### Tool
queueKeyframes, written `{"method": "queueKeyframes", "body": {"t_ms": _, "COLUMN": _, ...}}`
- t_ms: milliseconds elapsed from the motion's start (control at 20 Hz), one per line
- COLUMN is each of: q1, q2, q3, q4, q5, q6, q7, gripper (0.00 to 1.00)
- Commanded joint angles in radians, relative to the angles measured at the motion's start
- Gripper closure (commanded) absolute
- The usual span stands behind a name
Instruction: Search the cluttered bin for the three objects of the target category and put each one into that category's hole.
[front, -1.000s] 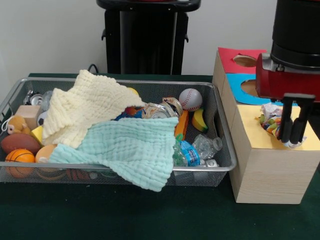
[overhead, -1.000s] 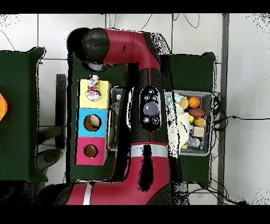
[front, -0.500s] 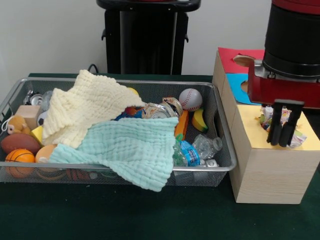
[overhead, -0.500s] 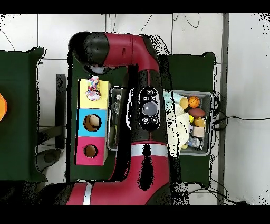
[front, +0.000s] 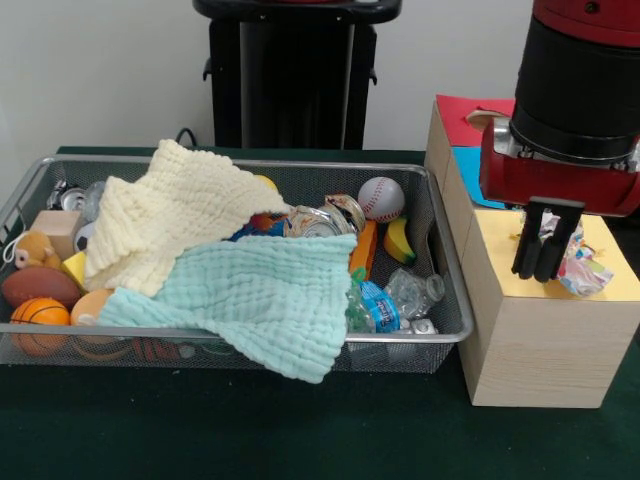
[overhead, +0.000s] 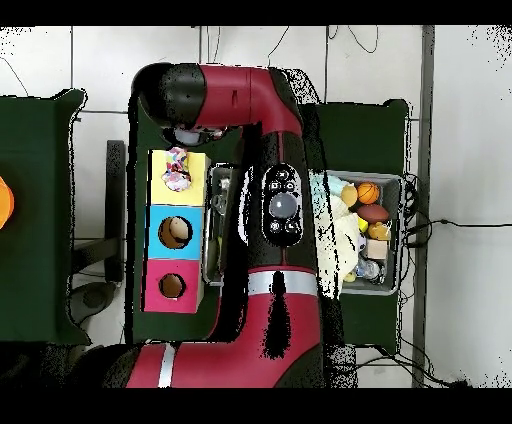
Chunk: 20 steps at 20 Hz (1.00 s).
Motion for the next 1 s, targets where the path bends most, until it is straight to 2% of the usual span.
{"method": "queueKeyframes", "body": {"t_ms": 50, "q1": -0.008, "q2": 0.015, "q3": 0.063, "q4": 0.075, "q5": -0.046, "q6": 0.137, "q7": -0.154, "gripper": 1.00}}
{"method": "queueKeyframes", "body": {"t_ms": 200, "q1": 0.005, "q2": 0.004, "q3": 0.068, "q4": 0.098, "q5": -0.037, "q6": 0.121, "q7": -0.121, "gripper": 1.00}}
{"method": "queueKeyframes", "body": {"t_ms": 450, "q1": 0.019, "q2": 0.027, "q3": 0.073, "q4": 0.092, "q5": -0.030, "q6": 0.073, "q7": -0.070, "gripper": 1.00}}
{"method": "queueKeyframes", "body": {"t_ms": 750, "q1": 0.029, "q2": 0.009, "q3": 0.072, "q4": 0.094, "q5": -0.004, "q6": 0.045, "q7": -0.008, "gripper": 1.00}}
{"method": "queueKeyframes", "body": {"t_ms": 1000, "q1": 0.028, "q2": 0.003, "q3": 0.075, "q4": 0.085, "q5": 0.006, "q6": 0.054, "q7": -0.009, "gripper": 1.00}}
